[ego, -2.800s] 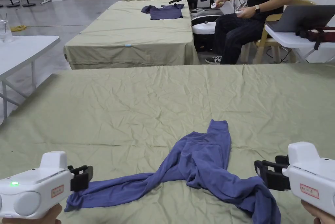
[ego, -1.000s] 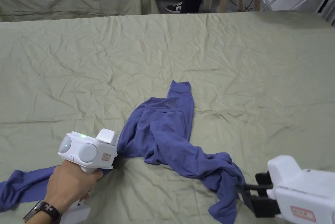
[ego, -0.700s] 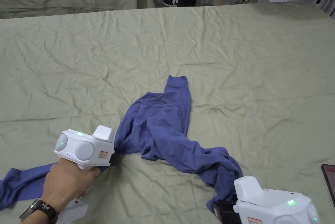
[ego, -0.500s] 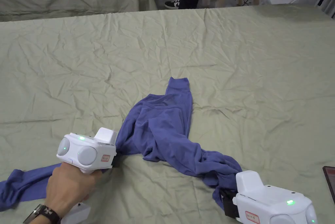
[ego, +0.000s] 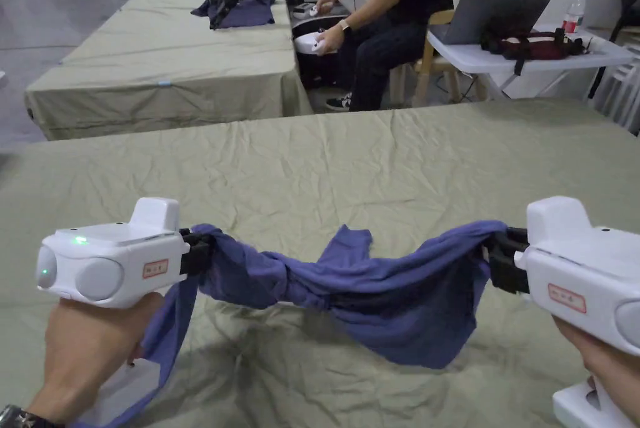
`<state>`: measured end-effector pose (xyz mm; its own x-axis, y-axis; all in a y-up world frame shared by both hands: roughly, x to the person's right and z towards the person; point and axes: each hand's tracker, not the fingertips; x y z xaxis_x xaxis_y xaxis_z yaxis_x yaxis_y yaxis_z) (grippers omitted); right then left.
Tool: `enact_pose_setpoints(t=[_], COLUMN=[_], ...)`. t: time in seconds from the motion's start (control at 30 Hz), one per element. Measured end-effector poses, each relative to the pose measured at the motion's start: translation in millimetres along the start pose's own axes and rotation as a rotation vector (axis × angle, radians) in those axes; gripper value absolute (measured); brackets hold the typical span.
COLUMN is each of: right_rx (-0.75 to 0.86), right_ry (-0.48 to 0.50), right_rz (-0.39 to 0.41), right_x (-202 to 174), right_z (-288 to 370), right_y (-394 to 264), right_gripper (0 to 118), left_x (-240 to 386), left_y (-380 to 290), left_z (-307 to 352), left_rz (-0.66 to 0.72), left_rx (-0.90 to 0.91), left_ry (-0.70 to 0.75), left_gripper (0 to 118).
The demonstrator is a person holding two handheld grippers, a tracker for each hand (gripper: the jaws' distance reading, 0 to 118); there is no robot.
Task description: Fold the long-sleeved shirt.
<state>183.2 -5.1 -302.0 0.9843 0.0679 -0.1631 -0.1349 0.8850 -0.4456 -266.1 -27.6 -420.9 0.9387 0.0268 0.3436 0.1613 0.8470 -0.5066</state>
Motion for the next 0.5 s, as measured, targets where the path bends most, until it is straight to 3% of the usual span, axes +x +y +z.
enact_pose_setpoints(t=[0.27,0.5], right_rx=[0.228,0.342], right_ry=[-0.033,-0.06], right_rz=[0.034,0.043], right_x=[22.4,38.4], right_z=[47.8,80.4], right_y=[145.8,266.9], right_gripper=[9,9], left_x=[-32.6,-59.5], left_y=[115.8,209.2], left_z=[107.6,188.5], left_rz=[-0.043,0.019], left_rx=[0.232,0.446], left_ry=[0.098,0.149], left_gripper=[7,7])
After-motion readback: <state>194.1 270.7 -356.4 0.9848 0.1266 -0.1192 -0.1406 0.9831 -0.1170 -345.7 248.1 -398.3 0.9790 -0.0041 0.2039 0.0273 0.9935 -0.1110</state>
